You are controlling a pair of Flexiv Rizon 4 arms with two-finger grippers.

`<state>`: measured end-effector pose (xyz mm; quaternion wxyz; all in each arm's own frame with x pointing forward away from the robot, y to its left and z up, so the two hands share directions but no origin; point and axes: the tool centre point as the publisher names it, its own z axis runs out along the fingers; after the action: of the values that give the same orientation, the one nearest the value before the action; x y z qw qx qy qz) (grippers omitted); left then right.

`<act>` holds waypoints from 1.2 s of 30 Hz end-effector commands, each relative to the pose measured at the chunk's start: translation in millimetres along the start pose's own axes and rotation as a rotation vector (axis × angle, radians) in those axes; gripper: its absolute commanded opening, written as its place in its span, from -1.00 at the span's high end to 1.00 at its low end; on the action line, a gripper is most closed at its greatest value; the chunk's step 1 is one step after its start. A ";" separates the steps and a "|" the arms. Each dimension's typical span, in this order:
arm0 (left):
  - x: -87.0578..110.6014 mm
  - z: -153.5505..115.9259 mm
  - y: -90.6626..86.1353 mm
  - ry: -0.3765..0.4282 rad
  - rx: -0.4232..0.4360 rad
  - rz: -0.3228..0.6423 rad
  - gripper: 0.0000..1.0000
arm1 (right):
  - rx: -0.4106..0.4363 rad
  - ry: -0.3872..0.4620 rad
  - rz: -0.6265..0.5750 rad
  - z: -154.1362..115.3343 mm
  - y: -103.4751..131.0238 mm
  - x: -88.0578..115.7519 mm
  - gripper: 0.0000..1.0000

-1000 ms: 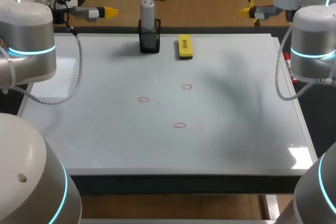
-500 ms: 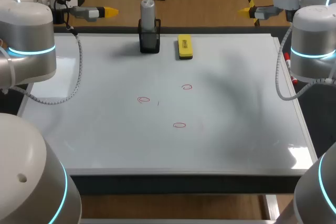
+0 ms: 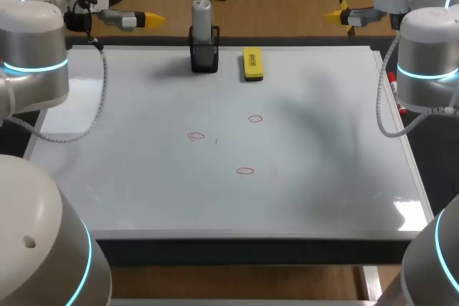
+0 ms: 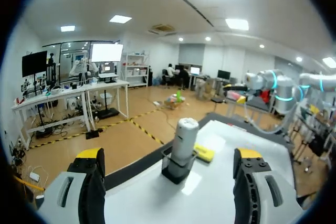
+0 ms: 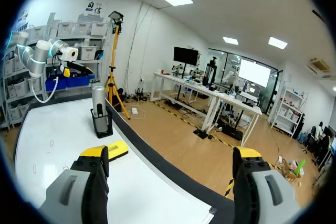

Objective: Pick up the inspection probe, press it on each red-marked spot on the whiteboard one by one, put down the probe, pick up the eraser, and wipe off all the red marks.

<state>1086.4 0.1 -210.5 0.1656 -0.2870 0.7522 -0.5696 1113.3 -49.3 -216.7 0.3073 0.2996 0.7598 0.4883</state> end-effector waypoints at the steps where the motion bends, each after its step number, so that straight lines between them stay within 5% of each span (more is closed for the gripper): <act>1: -4.1 -1.5 0.0 0.165 0.015 0.062 -1.00 | 0.002 0.001 0.000 0.2 0.2 -0.5 -1.00; 9: 6.1 9.5 -1.9 0.420 0.105 0.193 -1.00 | 0.002 0.001 0.000 0.2 0.2 -0.5 -1.00; 23: 7.9 48.7 -2.4 0.690 0.190 0.269 -1.00 | 0.002 0.001 0.000 0.2 0.2 -0.5 -1.00; 36: 10.0 87.6 9.5 0.754 0.249 0.234 -1.00 | 0.002 0.001 0.000 0.2 0.2 -0.5 -1.00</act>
<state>1117.0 -66.0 -235.7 0.0355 -0.0044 0.7231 -0.6898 1113.3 -49.3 -216.7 0.3073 0.2996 0.7598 0.4883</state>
